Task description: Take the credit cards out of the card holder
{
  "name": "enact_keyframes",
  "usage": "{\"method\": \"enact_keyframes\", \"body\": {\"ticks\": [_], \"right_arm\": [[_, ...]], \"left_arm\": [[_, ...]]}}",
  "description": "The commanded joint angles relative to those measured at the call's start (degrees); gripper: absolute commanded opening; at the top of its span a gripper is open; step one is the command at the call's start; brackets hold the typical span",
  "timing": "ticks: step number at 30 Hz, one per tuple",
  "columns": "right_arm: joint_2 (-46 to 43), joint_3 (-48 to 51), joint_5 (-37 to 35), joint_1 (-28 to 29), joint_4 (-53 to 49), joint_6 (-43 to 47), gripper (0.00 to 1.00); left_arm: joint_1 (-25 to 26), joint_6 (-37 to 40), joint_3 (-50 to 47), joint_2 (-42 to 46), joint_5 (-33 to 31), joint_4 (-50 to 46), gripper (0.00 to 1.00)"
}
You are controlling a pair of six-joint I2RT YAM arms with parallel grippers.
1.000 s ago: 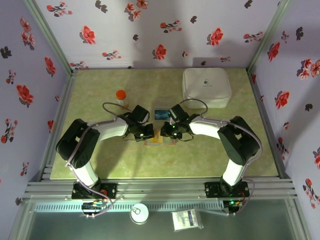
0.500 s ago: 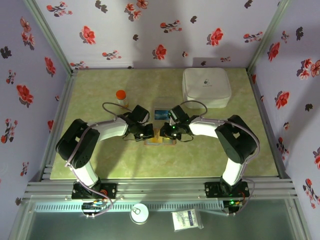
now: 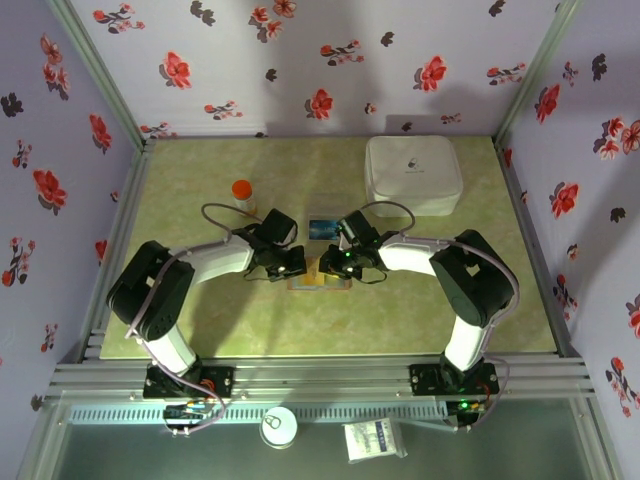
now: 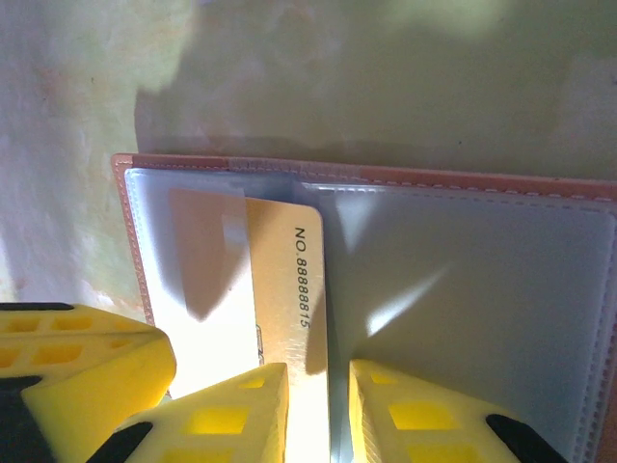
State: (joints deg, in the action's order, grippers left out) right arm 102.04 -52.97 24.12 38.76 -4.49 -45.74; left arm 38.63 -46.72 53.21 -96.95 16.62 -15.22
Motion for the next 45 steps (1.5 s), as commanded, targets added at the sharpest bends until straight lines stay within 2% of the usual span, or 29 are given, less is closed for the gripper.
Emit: {"method": "enact_keyframes", "body": {"ticks": [1, 16, 27, 33, 45], "right_arm": [[0.62, 0.80, 0.56, -0.44, 0.10, -1.20, 0.23], [-0.61, 1.64, 2.77, -0.64, 3.10, -2.78, 0.21], [-0.35, 2.21, 2.86, -0.95, 3.65, -2.96, 0.12], [-1.66, 3.79, 2.25, -2.12, 3.40, -2.80, 0.10], [-6.13, 3.86, -1.41, -3.34, -4.38, 0.88, 0.10]], "left_arm": [[-0.22, 0.52, -0.01, -2.34, -0.21, -0.65, 0.00], [-0.22, 0.52, -0.18, -3.06, -0.49, -0.90, 0.00], [-0.14, 0.48, -0.37, -2.22, -0.49, -0.90, 0.00], [-0.22, 0.49, -0.47, -2.11, -0.45, -0.99, 0.00], [-0.22, 0.50, -0.73, -1.21, -0.49, -0.81, 0.00]]}}
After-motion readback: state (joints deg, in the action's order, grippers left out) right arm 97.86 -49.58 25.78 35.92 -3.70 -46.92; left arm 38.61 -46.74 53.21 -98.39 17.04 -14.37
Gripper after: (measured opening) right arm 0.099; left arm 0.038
